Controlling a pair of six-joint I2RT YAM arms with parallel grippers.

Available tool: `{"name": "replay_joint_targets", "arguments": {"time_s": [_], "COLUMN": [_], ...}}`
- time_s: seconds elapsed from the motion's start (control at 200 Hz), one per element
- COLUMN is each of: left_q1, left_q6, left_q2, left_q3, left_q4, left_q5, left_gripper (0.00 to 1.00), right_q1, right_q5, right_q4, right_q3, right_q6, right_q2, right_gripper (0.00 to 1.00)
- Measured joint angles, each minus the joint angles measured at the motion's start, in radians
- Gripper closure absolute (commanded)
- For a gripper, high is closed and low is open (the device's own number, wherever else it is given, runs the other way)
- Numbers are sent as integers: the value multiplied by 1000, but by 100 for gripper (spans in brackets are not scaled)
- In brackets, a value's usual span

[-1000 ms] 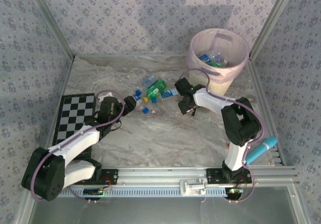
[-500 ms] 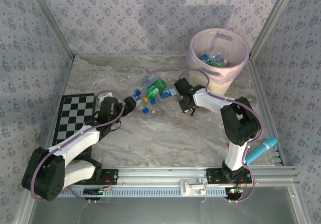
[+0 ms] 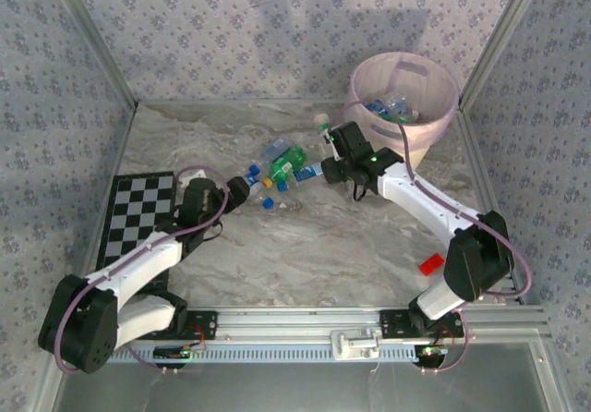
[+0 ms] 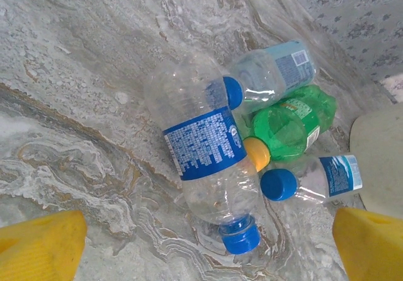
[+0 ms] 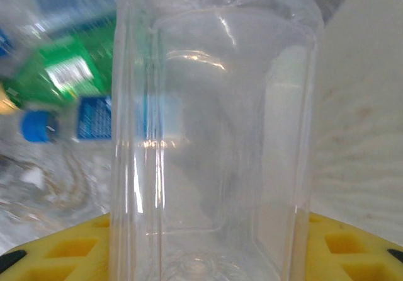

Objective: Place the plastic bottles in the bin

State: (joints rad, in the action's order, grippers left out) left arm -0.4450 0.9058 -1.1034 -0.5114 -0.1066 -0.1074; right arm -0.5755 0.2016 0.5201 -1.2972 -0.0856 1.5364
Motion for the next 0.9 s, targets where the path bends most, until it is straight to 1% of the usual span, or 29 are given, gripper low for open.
{"name": "replay_joint_targets", "arguments": {"time_s": [0.135, 0.23, 0.34, 0.465, 0.655, 0.9], "left_q1": [0, 0, 0, 0, 0, 0], "left_q6": [1, 1, 1, 1, -3, -15], "left_q2": [22, 36, 56, 81, 93, 93], "left_q3": [7, 24, 43, 55, 63, 63], "left_q4": [-1, -1, 3, 6, 8, 8], "left_q5": [-14, -21, -29, -41, -48, -51], "left_gripper": [0, 0, 0, 0, 0, 0], "right_q1": [14, 46, 118, 227, 359, 494], "right_q5": [-66, -115, -166, -203, -220, -259], "right_q4": [-38, -61, -77, -82, -74, -36], "right_q3": [-81, -144, -204, -245, -248, -248], "right_q6": [15, 26, 26, 26, 24, 6], "right_q2": [-22, -34, -53, -81, -132, -155], "right_gripper": [54, 54, 54, 55, 55, 54]}}
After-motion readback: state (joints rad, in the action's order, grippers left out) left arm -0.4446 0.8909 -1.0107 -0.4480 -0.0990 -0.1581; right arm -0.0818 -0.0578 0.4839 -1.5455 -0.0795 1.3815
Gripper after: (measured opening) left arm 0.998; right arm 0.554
